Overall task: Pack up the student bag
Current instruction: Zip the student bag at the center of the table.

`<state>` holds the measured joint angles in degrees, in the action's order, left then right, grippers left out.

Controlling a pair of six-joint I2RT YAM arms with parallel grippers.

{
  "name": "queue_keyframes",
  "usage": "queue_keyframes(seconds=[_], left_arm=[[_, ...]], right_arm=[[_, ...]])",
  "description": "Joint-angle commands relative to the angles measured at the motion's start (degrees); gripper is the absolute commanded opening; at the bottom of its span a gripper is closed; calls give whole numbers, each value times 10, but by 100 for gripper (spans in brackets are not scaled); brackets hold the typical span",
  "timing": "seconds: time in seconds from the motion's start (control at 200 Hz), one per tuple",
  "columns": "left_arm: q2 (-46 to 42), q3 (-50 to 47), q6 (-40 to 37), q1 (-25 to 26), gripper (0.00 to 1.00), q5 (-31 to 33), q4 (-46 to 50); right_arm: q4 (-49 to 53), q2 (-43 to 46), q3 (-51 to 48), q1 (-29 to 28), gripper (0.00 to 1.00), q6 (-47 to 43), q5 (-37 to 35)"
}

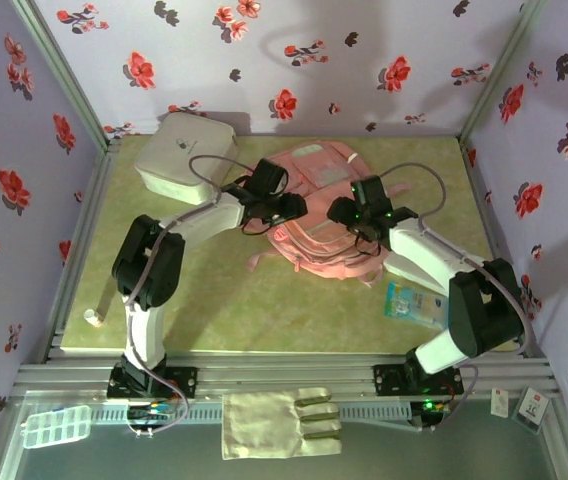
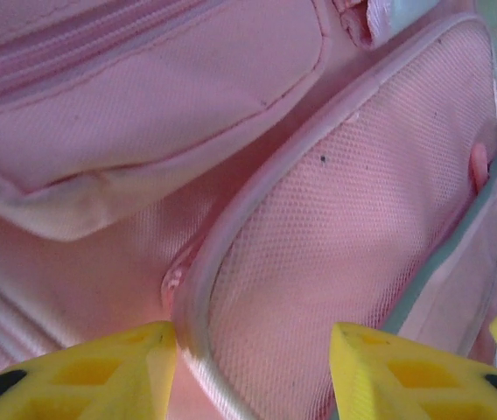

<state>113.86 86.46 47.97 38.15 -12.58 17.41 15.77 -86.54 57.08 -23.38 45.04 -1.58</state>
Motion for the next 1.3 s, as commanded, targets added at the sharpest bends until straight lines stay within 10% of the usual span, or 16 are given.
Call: queue_keyframes(seconds=[0.0,0.775,0.94,1.295], left_arm=[[25,41,23,3,47,6,9],[53,56,91,-5,23,-3,5],[57,70,110,-15,0,-25,-23],[-6,44,176,-22,0,-27,-124]], right_arm=[[8,14,-21,13,74,8,-8],[-103,-172,99,68,60,-84,139],[-66,-161,119,82,61,-114,101],[101,6,74,75,67,-159,-30]])
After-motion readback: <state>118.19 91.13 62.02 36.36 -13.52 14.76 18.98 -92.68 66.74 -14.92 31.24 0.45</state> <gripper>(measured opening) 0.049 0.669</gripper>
